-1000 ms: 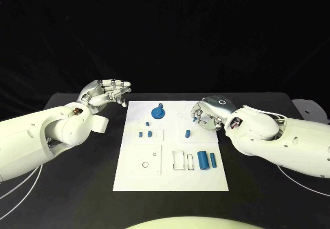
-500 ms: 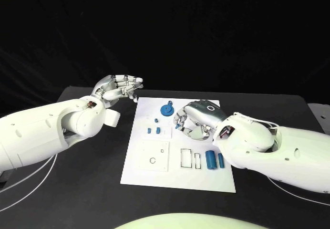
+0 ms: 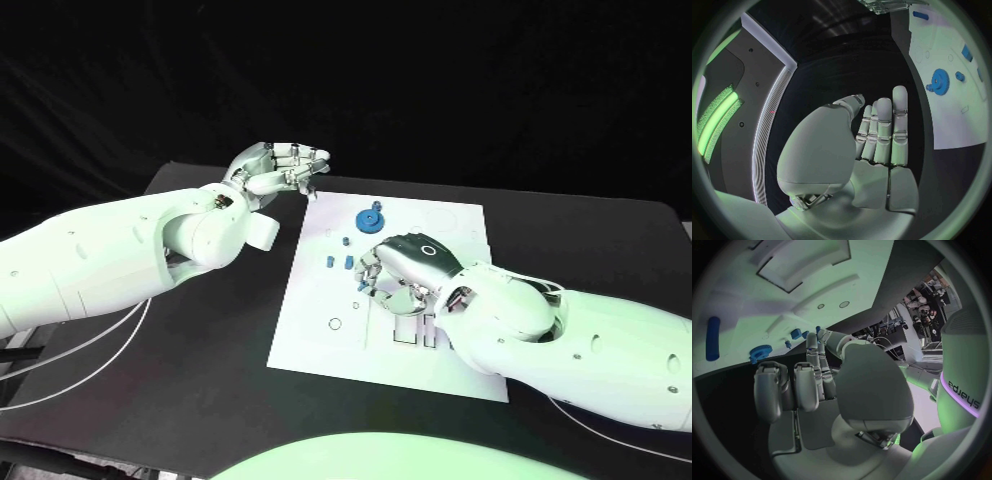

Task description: Assemble the parts on the task board

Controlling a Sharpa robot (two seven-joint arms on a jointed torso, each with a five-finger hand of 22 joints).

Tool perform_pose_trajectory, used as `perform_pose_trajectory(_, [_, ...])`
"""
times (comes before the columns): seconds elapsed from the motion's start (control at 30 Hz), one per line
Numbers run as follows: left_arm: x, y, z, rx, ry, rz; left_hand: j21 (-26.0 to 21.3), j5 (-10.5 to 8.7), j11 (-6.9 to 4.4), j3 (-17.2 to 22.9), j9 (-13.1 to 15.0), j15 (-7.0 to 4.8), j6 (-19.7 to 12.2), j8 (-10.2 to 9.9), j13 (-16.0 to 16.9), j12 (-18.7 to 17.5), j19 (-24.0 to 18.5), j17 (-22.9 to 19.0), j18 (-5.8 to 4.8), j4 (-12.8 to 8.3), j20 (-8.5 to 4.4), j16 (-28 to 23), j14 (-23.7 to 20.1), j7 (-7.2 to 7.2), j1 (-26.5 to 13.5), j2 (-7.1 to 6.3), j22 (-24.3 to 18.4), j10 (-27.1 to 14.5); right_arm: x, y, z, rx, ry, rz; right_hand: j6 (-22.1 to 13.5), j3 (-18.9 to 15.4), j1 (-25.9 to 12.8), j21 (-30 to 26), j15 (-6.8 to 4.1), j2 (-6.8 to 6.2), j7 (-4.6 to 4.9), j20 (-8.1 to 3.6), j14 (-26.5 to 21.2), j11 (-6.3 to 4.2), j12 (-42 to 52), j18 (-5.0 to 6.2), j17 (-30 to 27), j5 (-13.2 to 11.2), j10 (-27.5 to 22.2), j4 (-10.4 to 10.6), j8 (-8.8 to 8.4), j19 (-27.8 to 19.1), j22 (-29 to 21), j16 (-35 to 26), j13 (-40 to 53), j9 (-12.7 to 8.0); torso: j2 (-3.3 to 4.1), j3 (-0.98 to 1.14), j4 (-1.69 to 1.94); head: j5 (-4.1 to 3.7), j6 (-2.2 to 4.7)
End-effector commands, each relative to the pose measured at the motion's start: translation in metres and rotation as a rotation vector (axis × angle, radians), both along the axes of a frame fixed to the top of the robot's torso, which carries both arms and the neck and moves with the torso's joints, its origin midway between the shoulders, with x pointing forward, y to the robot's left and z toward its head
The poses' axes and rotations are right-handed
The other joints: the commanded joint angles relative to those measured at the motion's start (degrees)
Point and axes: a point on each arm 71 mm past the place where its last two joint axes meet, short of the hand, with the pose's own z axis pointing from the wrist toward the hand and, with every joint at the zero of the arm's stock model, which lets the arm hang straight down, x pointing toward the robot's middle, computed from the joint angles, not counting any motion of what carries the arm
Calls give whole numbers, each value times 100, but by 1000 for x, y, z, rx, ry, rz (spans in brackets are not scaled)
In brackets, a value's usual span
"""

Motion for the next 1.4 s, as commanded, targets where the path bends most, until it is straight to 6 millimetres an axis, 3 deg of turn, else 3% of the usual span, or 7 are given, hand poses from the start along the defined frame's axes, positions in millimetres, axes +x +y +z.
perform_pose_trajectory(0.03, [-1, -4, 1, -11, 2, -10, -24, 21, 6, 38, -7, 6, -35, -19, 7, 36, 33, -8, 38, 5, -16, -29, -20, -14, 15, -7, -5, -31, 0, 3, -5, -12, 0, 20, 21, -10, -47, 36, -38, 7, -11, -25, 227, 25, -25, -87, 0, -29, 22, 31, 3, 283, 1154, 7, -7, 9, 4, 4, 3, 39, -30])
perform_pose_trajectory(0.5, [0, -5, 0, -11, 5, -13, -24, 19, 8, 43, -8, 7, -37, -19, 8, 40, 33, -10, 37, 5, -14, -29, -20, -13, 4, -10, -5, -35, -4, 8, -18, -43, 37, 39, 1, -19, -96, 38, -35, 9, -7, -23, 227, 31, -46, -87, -8, -40, 14, 49, -8, 286, 1157, 3, -11, 10, 4, 11, 0, 89, -89])
perform_pose_trajectory(1.4, [0, -3, 0, -8, 8, -9, -25, 18, 10, 54, -8, 10, -43, -20, 8, 44, 33, -14, 37, 4, -12, -28, -20, -11, -11, -14, -5, -44, 0, 8, -27, -78, 42, 26, -7, -20, -111, 41, -34, 13, -7, -23, 226, 32, -54, -88, -15, -44, 13, 54, -12, 287, 1159, 0, -11, 10, 3, 6, 4, 94, -99])
